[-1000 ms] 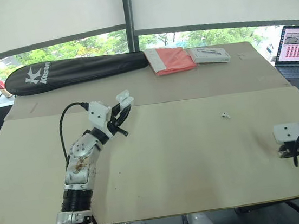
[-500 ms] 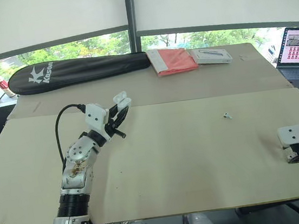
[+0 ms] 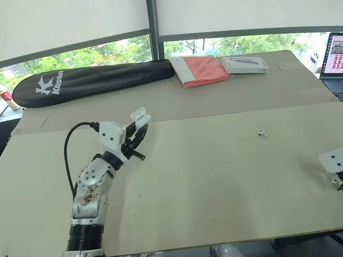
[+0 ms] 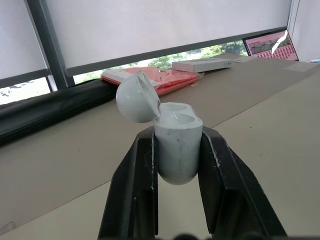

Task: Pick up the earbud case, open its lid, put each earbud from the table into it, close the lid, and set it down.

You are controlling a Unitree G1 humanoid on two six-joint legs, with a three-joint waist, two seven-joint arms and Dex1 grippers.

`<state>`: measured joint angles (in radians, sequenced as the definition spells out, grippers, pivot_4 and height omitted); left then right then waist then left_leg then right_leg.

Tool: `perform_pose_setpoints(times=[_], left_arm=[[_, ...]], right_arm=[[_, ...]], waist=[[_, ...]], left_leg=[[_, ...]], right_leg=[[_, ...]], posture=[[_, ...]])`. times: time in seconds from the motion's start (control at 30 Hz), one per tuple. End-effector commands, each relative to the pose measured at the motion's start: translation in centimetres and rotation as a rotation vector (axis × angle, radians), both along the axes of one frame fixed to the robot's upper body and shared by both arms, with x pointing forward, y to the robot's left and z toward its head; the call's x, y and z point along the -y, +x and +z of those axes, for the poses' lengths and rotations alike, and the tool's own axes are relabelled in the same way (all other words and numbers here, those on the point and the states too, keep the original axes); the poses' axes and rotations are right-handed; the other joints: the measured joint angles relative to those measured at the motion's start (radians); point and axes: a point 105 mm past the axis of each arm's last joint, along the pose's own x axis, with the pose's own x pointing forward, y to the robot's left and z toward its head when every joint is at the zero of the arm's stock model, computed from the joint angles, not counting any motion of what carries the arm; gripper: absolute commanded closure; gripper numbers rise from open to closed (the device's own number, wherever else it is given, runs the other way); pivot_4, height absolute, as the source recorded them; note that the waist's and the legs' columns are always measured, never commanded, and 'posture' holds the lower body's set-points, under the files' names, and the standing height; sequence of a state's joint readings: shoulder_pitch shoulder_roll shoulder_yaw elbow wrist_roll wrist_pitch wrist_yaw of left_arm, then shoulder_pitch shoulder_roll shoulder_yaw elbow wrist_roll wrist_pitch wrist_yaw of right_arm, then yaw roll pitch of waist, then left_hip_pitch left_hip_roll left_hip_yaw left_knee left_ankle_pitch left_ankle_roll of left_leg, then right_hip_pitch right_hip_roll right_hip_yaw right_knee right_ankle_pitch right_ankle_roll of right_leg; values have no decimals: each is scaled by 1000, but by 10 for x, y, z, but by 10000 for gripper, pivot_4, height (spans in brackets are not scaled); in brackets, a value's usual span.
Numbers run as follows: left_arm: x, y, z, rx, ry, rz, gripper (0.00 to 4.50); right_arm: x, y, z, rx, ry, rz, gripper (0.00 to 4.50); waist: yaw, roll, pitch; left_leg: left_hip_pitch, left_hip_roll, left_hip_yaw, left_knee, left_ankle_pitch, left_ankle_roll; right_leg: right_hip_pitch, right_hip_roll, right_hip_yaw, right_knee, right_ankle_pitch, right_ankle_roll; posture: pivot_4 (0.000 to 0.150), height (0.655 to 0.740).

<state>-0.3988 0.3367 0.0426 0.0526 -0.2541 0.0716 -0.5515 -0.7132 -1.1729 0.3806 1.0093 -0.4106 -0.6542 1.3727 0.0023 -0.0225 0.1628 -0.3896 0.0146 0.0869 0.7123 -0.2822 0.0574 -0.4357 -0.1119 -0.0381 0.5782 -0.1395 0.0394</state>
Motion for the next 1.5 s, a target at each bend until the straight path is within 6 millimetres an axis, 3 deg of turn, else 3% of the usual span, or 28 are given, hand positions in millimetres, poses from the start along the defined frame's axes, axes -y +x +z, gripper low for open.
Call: perform_pose_setpoints(times=[0.03, 0.17, 0.4, 0.43, 0.7, 0.9, 1.17, 1.5], left_arm=[[2, -4, 15, 53, -6, -2, 39308], [1, -4, 16, 55, -5, 3, 39308], [3, -3, 16, 51, 0, -6, 39308], [4, -3, 16, 50, -2, -8, 39308], [6, -3, 16, 47, -5, -15, 39308], [7, -1, 15, 45, -5, -22, 39308], [10, 0, 16, 47, -5, -34, 39308], [11, -1, 15, 45, -7, -39, 39308]], right_arm=[[-1, 2, -2, 4, -5, 22, 18027], [-7, 4, -5, 5, 22, 24, 18027], [-13, 5, -7, 2, 16, 97, 40313], [-13, 5, -7, 3, 16, 103, 41659], [-17, 7, -3, 20, 57, 91, 41663], [-43, 20, 9, 53, 214, 44, 41664], [-38, 18, 9, 67, 237, -59, 41664], [-25, 8, 2, 16, 152, -54, 41664]], waist=[[-2, 0, 0], [-5, 0, 0], [-15, -2, 0], [-17, -2, 0], [-17, -2, 0], [-22, -2, 0], [-13, -2, 0], [-9, -2, 0]], left_leg=[[0, 0, 0, 0, 0, 0], [1, 0, 0, 0, 0, 0], [2, 0, 0, 0, 0, 0], [2, 0, 0, 0, 0, 0], [3, 1, 0, 0, 0, 0], [4, 2, 0, -1, 0, 0], [3, 0, 0, -1, -1, 0], [3, 0, 0, 0, -1, 0]], right_leg=[[0, 0, 0, 0, 0, 0], [1, 0, 0, 0, 0, 0], [2, 0, 0, 0, 0, 0], [2, 0, 0, 0, 0, 0], [3, 0, 0, 0, 0, 0], [3, 0, 0, 0, 0, -1], [3, -1, 0, 0, 0, -1], [2, -1, 0, 0, 0, 0]], posture=[[1500, 7400], [1500, 7400], [1500, 7400], [1500, 7400], [1500, 7400], [1500, 7400], [1500, 7400], [1500, 7400]])
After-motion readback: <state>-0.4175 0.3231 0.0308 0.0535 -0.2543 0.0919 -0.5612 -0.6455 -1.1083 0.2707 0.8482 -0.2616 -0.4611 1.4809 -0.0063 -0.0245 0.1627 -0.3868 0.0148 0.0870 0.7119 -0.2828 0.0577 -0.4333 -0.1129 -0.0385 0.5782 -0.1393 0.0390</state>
